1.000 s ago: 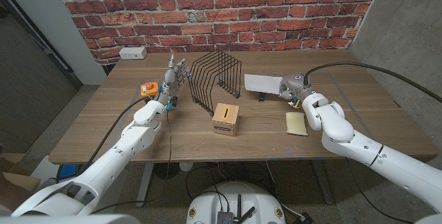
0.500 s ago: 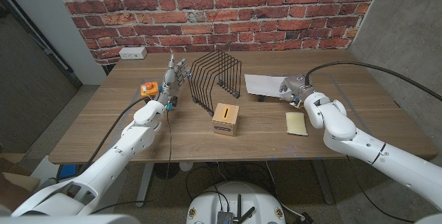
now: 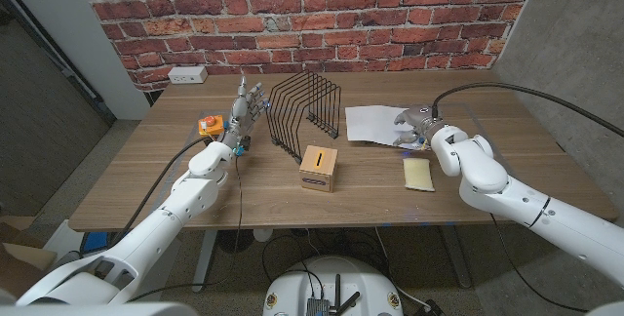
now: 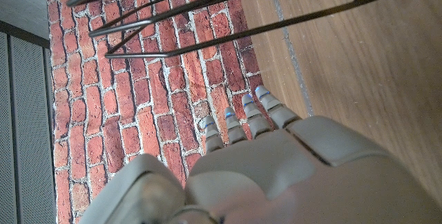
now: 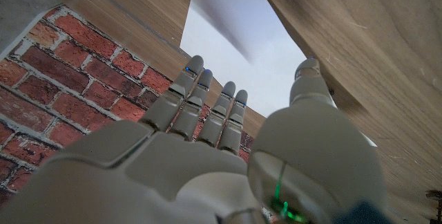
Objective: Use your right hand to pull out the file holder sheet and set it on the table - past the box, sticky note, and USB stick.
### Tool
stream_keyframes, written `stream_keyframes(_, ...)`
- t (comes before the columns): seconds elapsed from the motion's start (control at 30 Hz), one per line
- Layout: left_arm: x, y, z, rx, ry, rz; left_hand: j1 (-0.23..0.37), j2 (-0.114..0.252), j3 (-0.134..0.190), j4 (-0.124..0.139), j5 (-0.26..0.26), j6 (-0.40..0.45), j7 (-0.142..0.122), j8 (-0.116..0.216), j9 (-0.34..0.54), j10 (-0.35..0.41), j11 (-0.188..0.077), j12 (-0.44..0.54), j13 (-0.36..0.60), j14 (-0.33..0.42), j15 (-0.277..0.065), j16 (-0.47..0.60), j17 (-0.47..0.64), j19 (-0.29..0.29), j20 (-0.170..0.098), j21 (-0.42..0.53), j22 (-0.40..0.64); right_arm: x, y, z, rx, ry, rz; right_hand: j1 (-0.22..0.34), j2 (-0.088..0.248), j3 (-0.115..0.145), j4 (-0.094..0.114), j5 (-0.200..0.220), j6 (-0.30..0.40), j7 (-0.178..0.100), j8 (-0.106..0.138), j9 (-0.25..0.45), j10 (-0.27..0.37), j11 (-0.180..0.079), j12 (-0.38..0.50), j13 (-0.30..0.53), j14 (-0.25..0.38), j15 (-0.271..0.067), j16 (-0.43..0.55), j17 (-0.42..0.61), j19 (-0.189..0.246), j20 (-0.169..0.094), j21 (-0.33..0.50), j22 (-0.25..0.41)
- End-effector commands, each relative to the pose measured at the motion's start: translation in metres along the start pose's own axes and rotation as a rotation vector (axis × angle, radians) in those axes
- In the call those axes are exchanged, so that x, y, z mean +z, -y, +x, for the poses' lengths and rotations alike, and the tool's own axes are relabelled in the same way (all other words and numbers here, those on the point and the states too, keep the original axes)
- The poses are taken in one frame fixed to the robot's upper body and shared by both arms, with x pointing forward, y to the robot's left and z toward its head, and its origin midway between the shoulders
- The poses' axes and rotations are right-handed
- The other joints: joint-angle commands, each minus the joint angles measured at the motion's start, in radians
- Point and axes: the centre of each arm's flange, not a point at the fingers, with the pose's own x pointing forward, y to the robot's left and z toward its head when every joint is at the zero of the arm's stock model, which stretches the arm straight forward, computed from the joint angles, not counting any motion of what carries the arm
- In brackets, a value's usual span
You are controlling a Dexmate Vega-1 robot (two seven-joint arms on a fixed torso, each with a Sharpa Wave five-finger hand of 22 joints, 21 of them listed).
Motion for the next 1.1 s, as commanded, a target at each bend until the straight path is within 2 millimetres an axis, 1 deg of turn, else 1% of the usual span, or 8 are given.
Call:
stream_keyframes(0.03, 0.0, 0.0, 0.0, 0.0, 0.0, 0.0, -0.003, 0.011, 0.0, 0.006, 0.007, 0.004, -0.005, 0.007, 0.002, 0.001, -0.009, 0.006, 0.005, 0.006, -0.005, 0.006, 0.003, 0.006, 0.002, 0.008, 0.006, -0.006, 0.01, 0.0, 0.045, 0.009, 0.046, -0.031, -0.001, -0.011, 0.01, 0.012, -0.06, 0.009, 0.001, 0.002, -0.054, 0.02, 0.001, -0.003, -0.05, -0.061, 0.001, -0.015, -0.027, -0.016, -0.019, 0.0)
stream_keyframes(0.1, 0.0, 0.0, 0.0, 0.0, 0.0, 0.0, -0.003, 0.011, 0.0, 0.006, 0.007, 0.003, -0.006, 0.007, 0.002, 0.001, -0.01, 0.006, 0.005, 0.006, -0.004, 0.006, 0.003, 0.006, 0.002, 0.008, 0.006, -0.008, 0.012, 0.0, 0.043, 0.005, 0.068, -0.055, 0.003, -0.018, 0.019, 0.015, -0.093, 0.013, 0.001, 0.001, -0.088, 0.031, 0.001, -0.004, -0.083, -0.049, 0.001, -0.023, -0.045, -0.004, -0.029, -0.001)
stream_keyframes(0.17, 0.0, 0.0, 0.0, 0.0, 0.0, 0.0, -0.003, 0.011, 0.0, 0.006, 0.007, 0.003, -0.006, 0.007, 0.002, 0.0, -0.01, 0.006, 0.005, 0.006, -0.006, 0.006, 0.003, 0.006, 0.002, 0.008, 0.006, -0.009, 0.015, 0.0, 0.036, -0.005, 0.074, -0.065, 0.009, -0.02, 0.023, 0.016, -0.114, 0.016, 0.001, 0.0, -0.105, 0.038, 0.002, -0.005, -0.098, -0.038, 0.002, -0.028, -0.06, 0.004, -0.035, -0.001)
stream_keyframes(0.33, 0.0, 0.0, 0.0, 0.0, 0.0, 0.0, -0.003, 0.011, 0.0, 0.006, 0.007, 0.003, -0.006, 0.007, 0.002, 0.001, -0.008, 0.007, 0.005, 0.007, -0.005, 0.006, 0.003, 0.006, 0.002, 0.008, 0.006, -0.011, 0.022, 0.001, 0.005, -0.021, 0.125, -0.093, 0.017, -0.027, 0.034, 0.015, -0.148, 0.014, 0.001, 0.0, -0.138, 0.05, 0.002, -0.006, -0.13, -0.027, 0.004, -0.035, -0.079, 0.013, -0.04, -0.001)
stream_keyframes(0.57, 0.0, 0.0, 0.0, 0.0, 0.0, 0.0, -0.003, 0.011, 0.0, 0.006, 0.007, 0.003, -0.007, 0.007, 0.002, 0.001, -0.008, 0.006, 0.005, 0.006, -0.004, 0.006, 0.003, 0.006, 0.002, 0.008, 0.006, -0.011, 0.03, 0.003, -0.035, -0.033, 0.212, -0.117, 0.028, -0.032, 0.043, 0.014, -0.172, 0.01, 0.003, -0.001, -0.163, 0.051, 0.004, -0.007, -0.161, -0.019, 0.004, -0.043, -0.106, 0.02, -0.045, -0.002)
stream_keyframes(0.93, 0.0, 0.0, 0.0, 0.0, 0.0, 0.0, -0.003, 0.011, 0.0, 0.006, 0.007, 0.002, -0.006, 0.007, 0.002, 0.001, -0.006, 0.006, 0.005, 0.006, -0.004, 0.006, 0.003, 0.006, 0.002, 0.008, 0.006, -0.009, 0.039, 0.011, -0.097, -0.043, 0.347, -0.153, 0.06, -0.033, 0.065, 0.011, -0.185, 0.012, 0.008, -0.001, -0.183, 0.057, 0.008, -0.007, -0.181, -0.017, 0.01, -0.046, -0.107, 0.018, -0.04, -0.002)
stream_keyframes(1.03, 0.0, 0.0, 0.0, 0.0, 0.0, 0.0, -0.003, 0.011, 0.0, 0.006, 0.007, 0.003, -0.006, 0.007, 0.002, 0.0, -0.009, 0.006, 0.005, 0.007, -0.004, 0.006, 0.003, 0.006, 0.002, 0.008, 0.006, -0.012, 0.038, 0.015, -0.111, -0.042, 0.406, -0.182, 0.088, -0.031, 0.083, 0.006, -0.183, 0.009, 0.012, -0.001, -0.184, 0.057, 0.013, -0.007, -0.177, -0.017, 0.019, -0.046, -0.095, 0.011, -0.034, -0.002)
stream_keyframes(1.1, 0.0, 0.0, 0.0, 0.0, 0.0, 0.0, -0.003, 0.011, 0.0, 0.006, 0.007, 0.004, -0.006, 0.008, 0.002, 0.0, -0.008, 0.006, 0.005, 0.006, -0.004, 0.006, 0.003, 0.006, 0.001, 0.008, 0.006, -0.015, 0.037, 0.019, -0.12, -0.047, 0.431, -0.192, 0.101, -0.03, 0.09, 0.004, -0.181, 0.007, 0.014, -0.001, -0.181, 0.058, 0.016, -0.008, -0.174, -0.02, 0.022, -0.047, -0.086, 0.007, -0.03, -0.002)
